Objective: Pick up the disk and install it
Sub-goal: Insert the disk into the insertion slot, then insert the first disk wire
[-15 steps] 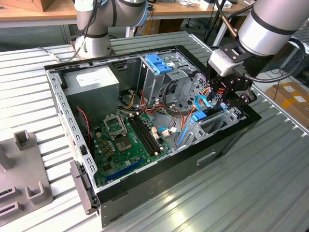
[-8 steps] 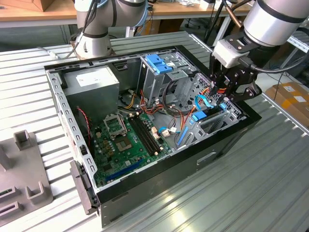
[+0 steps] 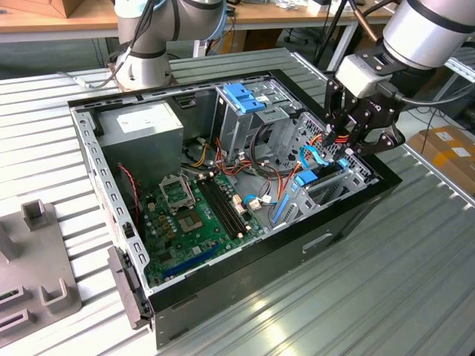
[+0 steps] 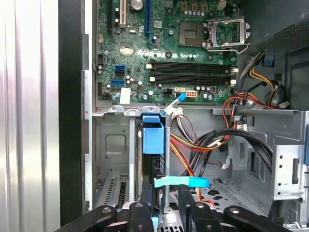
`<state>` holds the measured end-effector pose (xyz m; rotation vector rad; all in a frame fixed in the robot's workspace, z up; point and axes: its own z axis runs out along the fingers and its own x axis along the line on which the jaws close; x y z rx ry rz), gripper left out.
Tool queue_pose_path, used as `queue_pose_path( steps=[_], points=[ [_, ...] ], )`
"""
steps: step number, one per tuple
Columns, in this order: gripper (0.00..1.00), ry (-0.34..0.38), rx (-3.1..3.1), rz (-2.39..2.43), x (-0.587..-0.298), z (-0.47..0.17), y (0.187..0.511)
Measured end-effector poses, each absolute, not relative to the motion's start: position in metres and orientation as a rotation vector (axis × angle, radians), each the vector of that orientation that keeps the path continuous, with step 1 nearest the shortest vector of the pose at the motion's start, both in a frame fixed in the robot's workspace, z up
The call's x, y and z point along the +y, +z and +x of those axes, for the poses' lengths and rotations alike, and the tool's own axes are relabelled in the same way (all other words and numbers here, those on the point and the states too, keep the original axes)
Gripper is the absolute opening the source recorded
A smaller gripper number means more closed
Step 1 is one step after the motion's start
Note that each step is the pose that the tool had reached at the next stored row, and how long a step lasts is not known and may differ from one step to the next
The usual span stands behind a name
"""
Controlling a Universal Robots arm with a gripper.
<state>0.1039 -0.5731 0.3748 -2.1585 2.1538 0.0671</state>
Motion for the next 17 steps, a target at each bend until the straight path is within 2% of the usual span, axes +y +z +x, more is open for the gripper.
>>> queue_pose_path(
  steps=[17],
  points=[
    [0.36,0.065,2.211,-2.101,-0.5731,0.1040,0.3748]
  ],
)
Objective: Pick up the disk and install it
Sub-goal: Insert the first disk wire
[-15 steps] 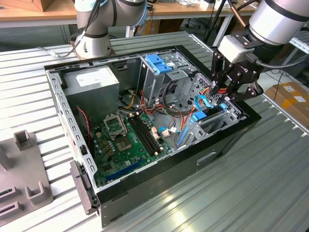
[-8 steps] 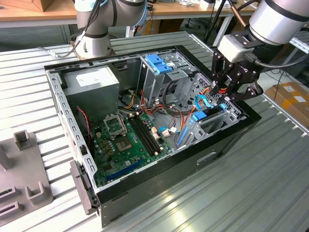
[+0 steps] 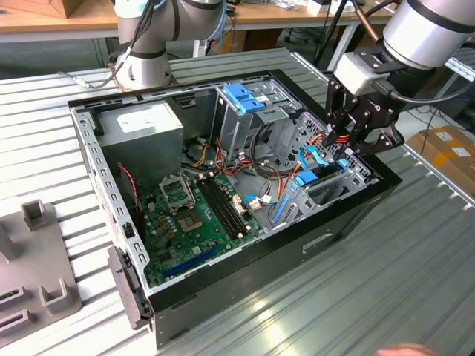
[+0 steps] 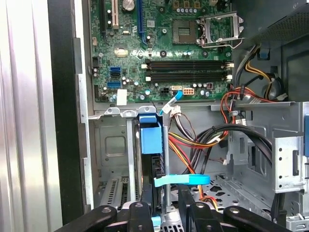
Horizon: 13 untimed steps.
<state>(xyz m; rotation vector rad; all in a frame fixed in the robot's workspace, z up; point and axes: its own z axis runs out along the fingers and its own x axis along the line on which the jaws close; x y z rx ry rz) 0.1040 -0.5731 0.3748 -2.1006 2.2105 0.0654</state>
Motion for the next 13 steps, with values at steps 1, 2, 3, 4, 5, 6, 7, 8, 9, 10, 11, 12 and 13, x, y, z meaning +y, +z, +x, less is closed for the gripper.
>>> queue_pose_path(
  steps=[1,2,3,4,5,6,7,8,9,10,11,12,13],
  points=[
    [0.36,0.065,2.213,-2.098,-0.5731,0.1040,0.3748],
    [0.36,0.065,2.215,-2.096,-0.5731,0.1040,0.3748],
    [0.36,0.065,2.217,-2.094,-0.5731,0.1040,0.3748],
    [0.36,0.065,2.219,-2.092,-0.5731,0.1041,0.3748],
    [0.36,0.065,2.220,-2.091,-0.5731,0.1040,0.3748],
    [0.36,0.065,2.221,-2.089,-0.5731,0.1041,0.3748],
    [0.36,0.065,2.222,-2.088,-0.5731,0.1040,0.3748],
    [0.36,0.065,2.224,-2.087,-0.5731,0.1040,0.3748],
    [0.36,0.065,2.226,-2.085,-0.5731,0.1040,0.3748],
    [0.36,0.065,2.226,-2.084,-0.5731,0.1041,0.3748],
    [0.36,0.065,2.226,-2.084,-0.5731,0.1042,0.3748],
    [0.36,0.065,2.226,-2.084,-0.5731,0.1045,0.3748],
    [0.36,0.065,2.226,-2.085,-0.5731,0.1045,0.3748]
  ],
)
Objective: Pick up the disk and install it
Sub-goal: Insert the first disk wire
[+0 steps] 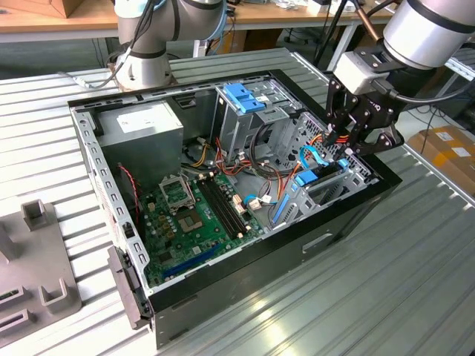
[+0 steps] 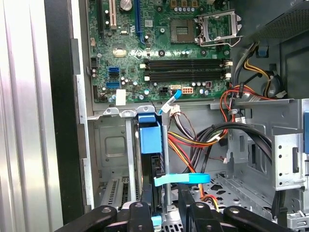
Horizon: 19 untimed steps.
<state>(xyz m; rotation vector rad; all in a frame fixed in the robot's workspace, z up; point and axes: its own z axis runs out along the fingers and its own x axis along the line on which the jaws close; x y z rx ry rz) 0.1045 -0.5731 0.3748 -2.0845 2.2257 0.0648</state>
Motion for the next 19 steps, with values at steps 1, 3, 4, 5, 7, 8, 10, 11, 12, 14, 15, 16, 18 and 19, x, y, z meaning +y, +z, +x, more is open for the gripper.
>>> queue_pose_path(
  steps=[1,3,4,5,7,8,10,11,12,14,15,16,18,19],
  points=[
    [0.36,0.065,2.226,-2.085,-0.573,0.105,0.375],
    [0.36,0.065,2.226,-2.084,-0.573,0.105,0.375],
    [0.36,0.065,2.226,-2.084,-0.573,0.105,0.375],
    [0.36,0.065,2.226,-2.085,-0.573,0.105,0.375],
    [0.36,0.065,2.226,-2.085,-0.573,0.105,0.375],
    [0.36,0.065,2.225,-2.085,-0.573,0.105,0.375],
    [0.36,0.065,2.224,-2.087,-0.573,0.106,0.375],
    [0.36,0.065,2.221,-2.090,-0.572,0.108,0.375],
    [0.36,0.066,2.216,-2.095,-0.572,0.109,0.375],
    [0.36,0.066,2.204,-2.108,-0.569,0.113,0.375],
    [0.36,0.067,2.196,-2.116,-0.569,0.115,0.375],
    [0.36,0.067,2.189,-2.124,-0.569,0.117,0.375],
    [0.36,0.068,2.183,-2.130,-0.568,0.118,0.375],
    [0.36,0.068,2.179,-2.135,-0.568,0.119,0.375]
  ],
)
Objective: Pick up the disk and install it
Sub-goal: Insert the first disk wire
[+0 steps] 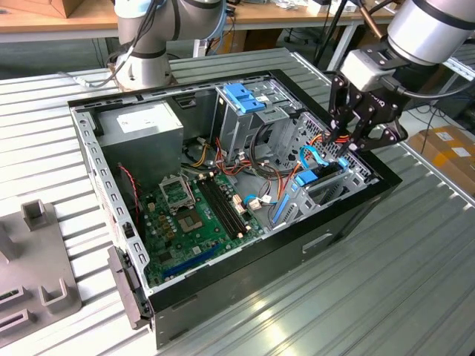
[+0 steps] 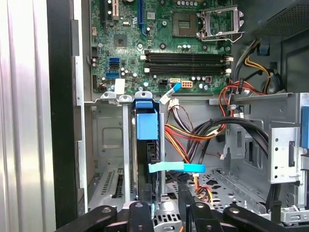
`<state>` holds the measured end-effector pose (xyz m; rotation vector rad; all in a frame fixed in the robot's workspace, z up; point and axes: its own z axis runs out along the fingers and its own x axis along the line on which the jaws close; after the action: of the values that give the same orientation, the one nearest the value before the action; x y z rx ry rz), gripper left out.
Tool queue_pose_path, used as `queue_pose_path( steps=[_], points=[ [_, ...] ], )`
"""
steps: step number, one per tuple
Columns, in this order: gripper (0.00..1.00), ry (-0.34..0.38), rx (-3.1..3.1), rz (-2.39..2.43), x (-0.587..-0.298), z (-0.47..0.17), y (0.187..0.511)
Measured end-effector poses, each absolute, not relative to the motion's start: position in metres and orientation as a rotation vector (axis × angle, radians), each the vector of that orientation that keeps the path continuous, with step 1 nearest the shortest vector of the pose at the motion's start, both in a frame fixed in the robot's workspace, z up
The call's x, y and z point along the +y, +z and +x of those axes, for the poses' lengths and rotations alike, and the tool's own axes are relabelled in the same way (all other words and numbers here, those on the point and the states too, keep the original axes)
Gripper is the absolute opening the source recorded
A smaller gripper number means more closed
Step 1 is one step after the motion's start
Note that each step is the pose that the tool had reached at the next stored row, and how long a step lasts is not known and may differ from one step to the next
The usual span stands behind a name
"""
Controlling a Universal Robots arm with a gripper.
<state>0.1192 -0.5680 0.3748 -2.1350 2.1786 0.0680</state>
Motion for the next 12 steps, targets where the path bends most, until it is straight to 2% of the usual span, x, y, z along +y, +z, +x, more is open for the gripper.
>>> queue_pose_path(
  steps=[12],
  points=[
    [0.36,0.072,2.124,-2.191,-0.567,0.131,0.375]
  ],
)
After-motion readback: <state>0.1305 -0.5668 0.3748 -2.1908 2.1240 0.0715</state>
